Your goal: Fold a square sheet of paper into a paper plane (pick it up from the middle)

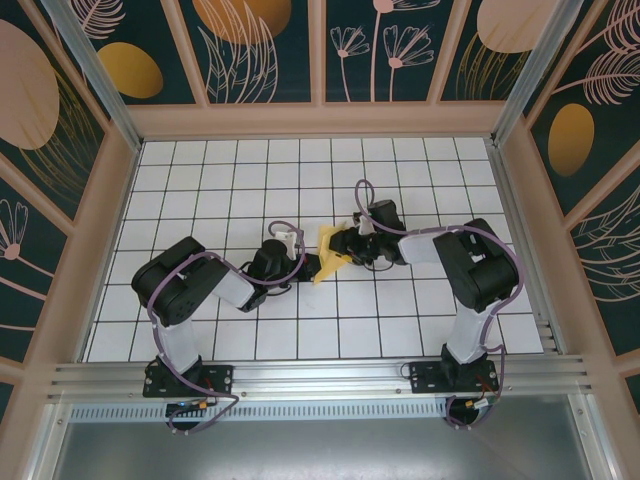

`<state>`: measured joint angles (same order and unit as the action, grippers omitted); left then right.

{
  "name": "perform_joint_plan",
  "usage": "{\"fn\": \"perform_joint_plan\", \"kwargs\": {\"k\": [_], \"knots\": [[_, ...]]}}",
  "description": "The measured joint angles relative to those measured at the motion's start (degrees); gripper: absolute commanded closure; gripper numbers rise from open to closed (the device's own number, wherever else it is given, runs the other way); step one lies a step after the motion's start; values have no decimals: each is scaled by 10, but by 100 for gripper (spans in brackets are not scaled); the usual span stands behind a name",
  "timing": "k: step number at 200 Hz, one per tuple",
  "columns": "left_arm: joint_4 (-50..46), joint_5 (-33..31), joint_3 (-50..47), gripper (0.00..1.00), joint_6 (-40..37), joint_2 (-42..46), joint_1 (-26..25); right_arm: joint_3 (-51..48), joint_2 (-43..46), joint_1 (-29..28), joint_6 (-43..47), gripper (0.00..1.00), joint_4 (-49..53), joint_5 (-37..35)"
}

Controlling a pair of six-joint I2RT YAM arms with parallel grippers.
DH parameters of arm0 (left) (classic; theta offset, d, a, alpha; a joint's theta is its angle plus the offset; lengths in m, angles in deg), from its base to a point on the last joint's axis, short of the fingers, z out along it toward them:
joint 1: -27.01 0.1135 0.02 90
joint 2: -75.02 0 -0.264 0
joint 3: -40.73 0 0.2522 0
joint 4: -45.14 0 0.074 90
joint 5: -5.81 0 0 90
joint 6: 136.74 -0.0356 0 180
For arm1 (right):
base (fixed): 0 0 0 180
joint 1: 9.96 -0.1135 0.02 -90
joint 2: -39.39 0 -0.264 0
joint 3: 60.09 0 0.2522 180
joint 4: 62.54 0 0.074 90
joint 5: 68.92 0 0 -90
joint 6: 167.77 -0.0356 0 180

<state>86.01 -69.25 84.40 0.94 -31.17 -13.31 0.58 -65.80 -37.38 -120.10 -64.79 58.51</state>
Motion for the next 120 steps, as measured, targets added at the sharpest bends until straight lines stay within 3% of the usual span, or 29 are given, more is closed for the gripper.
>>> {"fn": "perform_joint_plan", "kwargs": {"k": [48, 120], "knots": [[9, -6, -6, 91, 9, -3, 2, 32, -13, -4, 7, 52, 38, -15], [26, 11, -8, 78, 17, -17, 3, 60, -19, -18, 15, 51, 80, -48]]}}
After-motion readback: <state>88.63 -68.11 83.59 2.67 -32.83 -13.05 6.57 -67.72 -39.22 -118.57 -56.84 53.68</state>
